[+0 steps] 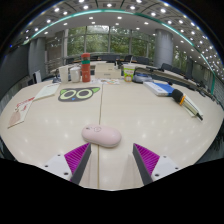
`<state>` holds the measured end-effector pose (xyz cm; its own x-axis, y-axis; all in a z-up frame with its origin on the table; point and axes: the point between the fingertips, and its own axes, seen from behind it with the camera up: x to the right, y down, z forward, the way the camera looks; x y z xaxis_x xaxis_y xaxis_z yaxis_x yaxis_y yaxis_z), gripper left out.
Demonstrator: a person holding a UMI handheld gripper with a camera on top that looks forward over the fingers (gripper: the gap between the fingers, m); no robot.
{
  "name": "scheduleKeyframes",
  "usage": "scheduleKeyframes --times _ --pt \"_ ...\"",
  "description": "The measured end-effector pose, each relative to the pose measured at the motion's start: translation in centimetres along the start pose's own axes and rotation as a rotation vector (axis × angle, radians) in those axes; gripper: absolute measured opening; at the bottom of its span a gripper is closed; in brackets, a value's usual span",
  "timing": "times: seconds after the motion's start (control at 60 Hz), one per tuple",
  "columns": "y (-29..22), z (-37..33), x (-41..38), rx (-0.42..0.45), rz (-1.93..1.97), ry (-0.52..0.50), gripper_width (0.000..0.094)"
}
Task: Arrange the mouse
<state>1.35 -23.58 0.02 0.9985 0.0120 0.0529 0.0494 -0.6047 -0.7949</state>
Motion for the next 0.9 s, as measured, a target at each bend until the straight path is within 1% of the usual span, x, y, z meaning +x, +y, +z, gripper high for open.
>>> scheduleKeyframes --times 0.1,0.367,0.467,0.533,0.583,0.633,0.683,0.783,0.9 --pt "-0.7 2.1 -0.1 -0.012 -0.018 0.01 0.0856" --pt "-4.0 6.1 0.1 -0.002 -0.036 0.03 0.0853" --pt "-5.0 7.8 0.2 0.001 -0.031 0.032 0.0831" --pt "-5.6 8.7 0.1 0.004 -0.022 0.023 0.0785" --pt "-5.9 9.3 0.0 0.004 -0.008 0.016 0.0725" --pt "-6.1 9.7 -0.3 0.001 0.005 0.001 0.0629" --pt "-6.1 10.0 -0.6 -0.006 0.013 -0.011 0.0501" --pt "-6.5 10.4 -0.8 -0.005 0.001 -0.006 0.0454" --pt "-6.6 10.4 -0.7 -0.006 0.011 -0.001 0.0377"
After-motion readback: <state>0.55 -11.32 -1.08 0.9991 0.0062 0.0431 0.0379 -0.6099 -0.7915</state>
